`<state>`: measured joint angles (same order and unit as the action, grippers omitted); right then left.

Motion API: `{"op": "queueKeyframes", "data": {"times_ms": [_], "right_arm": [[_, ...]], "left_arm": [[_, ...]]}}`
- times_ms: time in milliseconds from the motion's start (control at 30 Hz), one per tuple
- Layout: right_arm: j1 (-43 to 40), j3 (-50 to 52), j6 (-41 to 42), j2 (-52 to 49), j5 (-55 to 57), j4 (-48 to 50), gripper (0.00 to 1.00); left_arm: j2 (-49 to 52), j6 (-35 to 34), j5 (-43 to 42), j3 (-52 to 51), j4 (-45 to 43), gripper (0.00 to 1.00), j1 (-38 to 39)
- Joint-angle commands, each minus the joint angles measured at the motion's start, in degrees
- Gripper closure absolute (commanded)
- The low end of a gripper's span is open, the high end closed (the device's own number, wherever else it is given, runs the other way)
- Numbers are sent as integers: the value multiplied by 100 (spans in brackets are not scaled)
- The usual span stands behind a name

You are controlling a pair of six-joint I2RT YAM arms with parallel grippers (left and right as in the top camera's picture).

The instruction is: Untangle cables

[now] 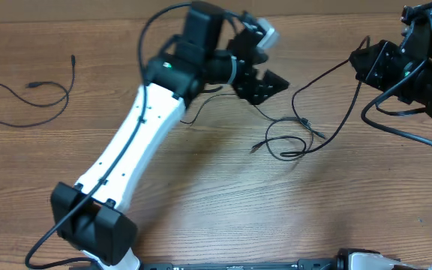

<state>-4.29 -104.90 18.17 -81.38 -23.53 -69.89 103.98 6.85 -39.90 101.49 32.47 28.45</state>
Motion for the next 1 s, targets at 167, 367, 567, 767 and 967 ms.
{"op": "queueKeyframes", "data": {"times_ms": [167, 367, 567, 767, 967], "right_arm": [[-98, -131, -229, 35, -940, -289, 96], [-98, -131, -520, 35, -1137, -374, 96], [-101, -131, -745, 24, -1261, -374, 96], [-101, -129, -824, -120, -1207, -328, 96], [-105, -129, -824, -518, -573, -129, 96]], "left_arm": [[999, -337, -166, -101, -1480, 19, 116], [1982, -538, -2992, -101, -2490, 14, -39], [2806, -938, -5071, -101, -3381, 16, 7], [2826, -1298, -5075, -101, -3414, 5, 173], [2715, -1633, -5077, -101, -3421, 2, 308]]}}
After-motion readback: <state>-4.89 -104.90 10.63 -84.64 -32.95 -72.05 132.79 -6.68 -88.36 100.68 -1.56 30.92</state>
